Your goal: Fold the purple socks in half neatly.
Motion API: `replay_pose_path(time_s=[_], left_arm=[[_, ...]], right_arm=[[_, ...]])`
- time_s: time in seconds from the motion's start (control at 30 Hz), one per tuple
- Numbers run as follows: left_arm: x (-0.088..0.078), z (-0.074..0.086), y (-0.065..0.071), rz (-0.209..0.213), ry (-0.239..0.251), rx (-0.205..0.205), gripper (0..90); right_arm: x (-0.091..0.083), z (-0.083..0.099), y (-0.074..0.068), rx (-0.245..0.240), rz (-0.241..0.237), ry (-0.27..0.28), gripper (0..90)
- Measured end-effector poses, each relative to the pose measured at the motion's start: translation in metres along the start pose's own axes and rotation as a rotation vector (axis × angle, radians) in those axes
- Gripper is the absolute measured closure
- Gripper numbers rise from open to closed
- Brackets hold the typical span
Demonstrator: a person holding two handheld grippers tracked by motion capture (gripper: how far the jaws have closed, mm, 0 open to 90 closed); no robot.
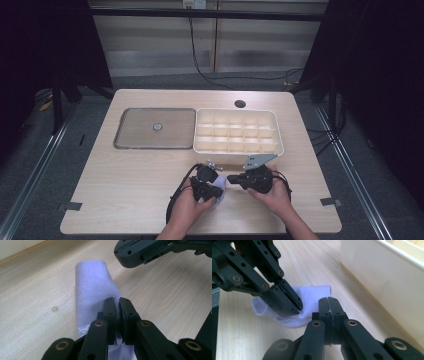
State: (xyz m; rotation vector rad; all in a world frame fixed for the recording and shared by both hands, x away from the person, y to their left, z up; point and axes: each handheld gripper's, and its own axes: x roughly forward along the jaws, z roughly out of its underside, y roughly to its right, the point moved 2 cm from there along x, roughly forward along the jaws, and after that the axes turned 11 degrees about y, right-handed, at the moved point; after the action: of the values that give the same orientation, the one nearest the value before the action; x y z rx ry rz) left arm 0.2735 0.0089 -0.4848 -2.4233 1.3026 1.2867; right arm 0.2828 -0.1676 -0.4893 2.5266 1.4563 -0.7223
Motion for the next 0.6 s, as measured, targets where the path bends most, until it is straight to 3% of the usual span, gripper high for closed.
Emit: replay_pose_path(time_s=[0.6], left_arm=[[0.0,0.001,0.0,0.004,0.013,0.003,84.2]], right_arm=[[0.024,-0.014,-0.008,-0.01,-0.027,0.028,90.0]])
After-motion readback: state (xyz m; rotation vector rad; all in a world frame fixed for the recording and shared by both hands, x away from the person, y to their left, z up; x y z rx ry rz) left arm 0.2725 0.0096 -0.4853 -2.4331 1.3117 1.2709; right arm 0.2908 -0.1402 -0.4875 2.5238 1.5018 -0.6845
